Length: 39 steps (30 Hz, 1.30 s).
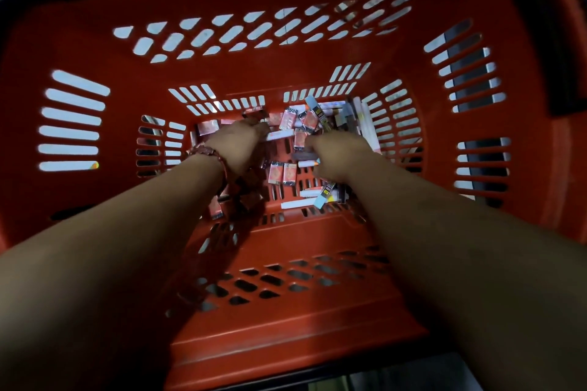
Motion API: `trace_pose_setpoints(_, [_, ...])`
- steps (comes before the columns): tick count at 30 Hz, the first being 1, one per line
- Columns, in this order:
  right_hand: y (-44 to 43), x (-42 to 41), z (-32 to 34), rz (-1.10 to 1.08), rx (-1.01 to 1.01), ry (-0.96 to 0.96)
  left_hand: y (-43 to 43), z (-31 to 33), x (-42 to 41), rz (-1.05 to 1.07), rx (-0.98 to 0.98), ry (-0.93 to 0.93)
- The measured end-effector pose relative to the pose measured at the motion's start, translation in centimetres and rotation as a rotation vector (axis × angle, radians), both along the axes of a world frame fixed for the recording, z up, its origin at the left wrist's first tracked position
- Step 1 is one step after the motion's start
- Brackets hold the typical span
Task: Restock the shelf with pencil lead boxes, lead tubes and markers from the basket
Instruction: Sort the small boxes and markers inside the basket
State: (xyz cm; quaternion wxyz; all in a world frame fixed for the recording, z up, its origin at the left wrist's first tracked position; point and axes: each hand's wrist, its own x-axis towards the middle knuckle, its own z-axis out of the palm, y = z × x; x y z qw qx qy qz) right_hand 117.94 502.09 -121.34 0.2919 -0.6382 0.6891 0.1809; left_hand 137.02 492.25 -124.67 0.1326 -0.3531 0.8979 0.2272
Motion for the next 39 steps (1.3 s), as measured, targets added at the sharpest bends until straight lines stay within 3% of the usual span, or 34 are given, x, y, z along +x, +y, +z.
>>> trace_pose_setpoints(3, [-0.1,0.3,0.1,0.020,0.061,0.054,1.4,0.2,-0.5,-0.053,0.104,0.146])
trace_pose_setpoints(6, [0.0,0.2,0.4,0.027,0.104,0.056,2.8,0.7,-1.2,-0.096,0.160,0.173])
trace_pose_setpoints(11, [0.2,-0.4,0.4,0.059,0.109,0.037,4.7,0.9,-1.3,-0.231,0.059,0.013])
trace_pose_setpoints(16, [0.0,-1.4,0.3,-0.002,0.132,-0.046,5.6,1.0,-1.1,-0.231,0.176,-0.056])
trace_pose_setpoints(22, [0.6,-1.6,1.4,-0.482,0.198,-0.437,6.4,2.4,-2.3,-0.189,0.284,-0.090])
trace_pose_setpoints(24, [0.2,-1.7,2.0,-0.552,0.258,-0.483,6.6,3.2,-2.8,-0.215,0.280,-0.140])
trace_pose_setpoints(30, [-0.8,-1.2,2.7,-0.388,0.532,-0.434,7.4,4.3,-4.4,-0.219,0.295,-0.240])
trace_pose_setpoints(34, [-0.7,-0.8,2.8,-0.061,0.484,-0.123,9.0,9.7,-6.2,-0.342,0.268,-0.373])
trace_pose_setpoints(36, [-0.7,-0.7,2.6,0.112,0.476,0.021,9.3,6.2,-5.1,-0.183,0.439,-0.381])
trace_pose_setpoints(39, [-0.6,-0.1,2.5,0.328,0.551,0.112,9.0,1.5,-2.9,-0.014,0.595,-0.194])
